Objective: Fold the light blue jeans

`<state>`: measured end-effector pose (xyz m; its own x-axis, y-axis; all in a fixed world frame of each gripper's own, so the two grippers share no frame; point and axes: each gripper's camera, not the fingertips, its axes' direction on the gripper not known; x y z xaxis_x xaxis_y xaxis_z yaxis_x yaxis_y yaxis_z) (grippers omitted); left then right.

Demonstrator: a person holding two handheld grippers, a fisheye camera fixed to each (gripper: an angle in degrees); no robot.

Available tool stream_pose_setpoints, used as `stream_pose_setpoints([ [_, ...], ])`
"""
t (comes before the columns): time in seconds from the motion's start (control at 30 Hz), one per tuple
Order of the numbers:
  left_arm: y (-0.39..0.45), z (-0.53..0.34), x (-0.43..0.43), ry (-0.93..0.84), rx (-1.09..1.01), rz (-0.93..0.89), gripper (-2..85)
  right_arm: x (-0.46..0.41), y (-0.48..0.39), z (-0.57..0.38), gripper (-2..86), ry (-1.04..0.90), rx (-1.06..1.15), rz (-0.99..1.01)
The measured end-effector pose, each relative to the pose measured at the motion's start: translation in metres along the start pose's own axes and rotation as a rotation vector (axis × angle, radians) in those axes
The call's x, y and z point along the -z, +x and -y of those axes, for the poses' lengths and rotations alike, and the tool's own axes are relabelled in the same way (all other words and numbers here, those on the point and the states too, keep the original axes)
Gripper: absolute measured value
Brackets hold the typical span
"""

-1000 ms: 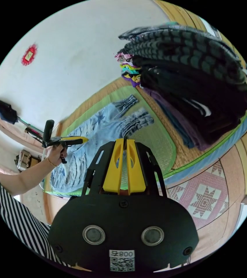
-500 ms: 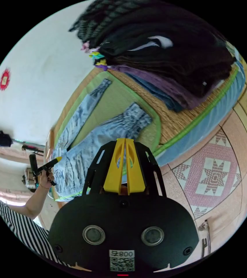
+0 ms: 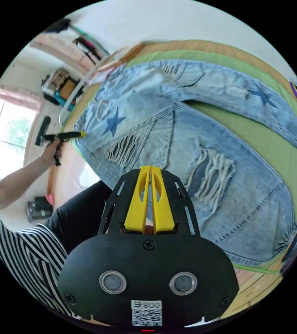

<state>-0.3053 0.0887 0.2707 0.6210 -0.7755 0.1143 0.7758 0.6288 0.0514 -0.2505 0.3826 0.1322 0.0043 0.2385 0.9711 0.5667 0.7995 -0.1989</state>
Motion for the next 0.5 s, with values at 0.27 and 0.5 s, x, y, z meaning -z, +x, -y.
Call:
stream_pose_setpoints([
  [0.27,-0.053,-0.017,0.028,-0.025,-0.079,-0.027,0.1,0.022,-0.065,0.06,4.0,-0.151,0.164,-0.122],
  [0.5,-0.096,-0.012,0.063,0.023,-0.092,-0.126,0.1,0.055,-0.088,0.109,4.6,-0.166,0.21,-0.163],
])
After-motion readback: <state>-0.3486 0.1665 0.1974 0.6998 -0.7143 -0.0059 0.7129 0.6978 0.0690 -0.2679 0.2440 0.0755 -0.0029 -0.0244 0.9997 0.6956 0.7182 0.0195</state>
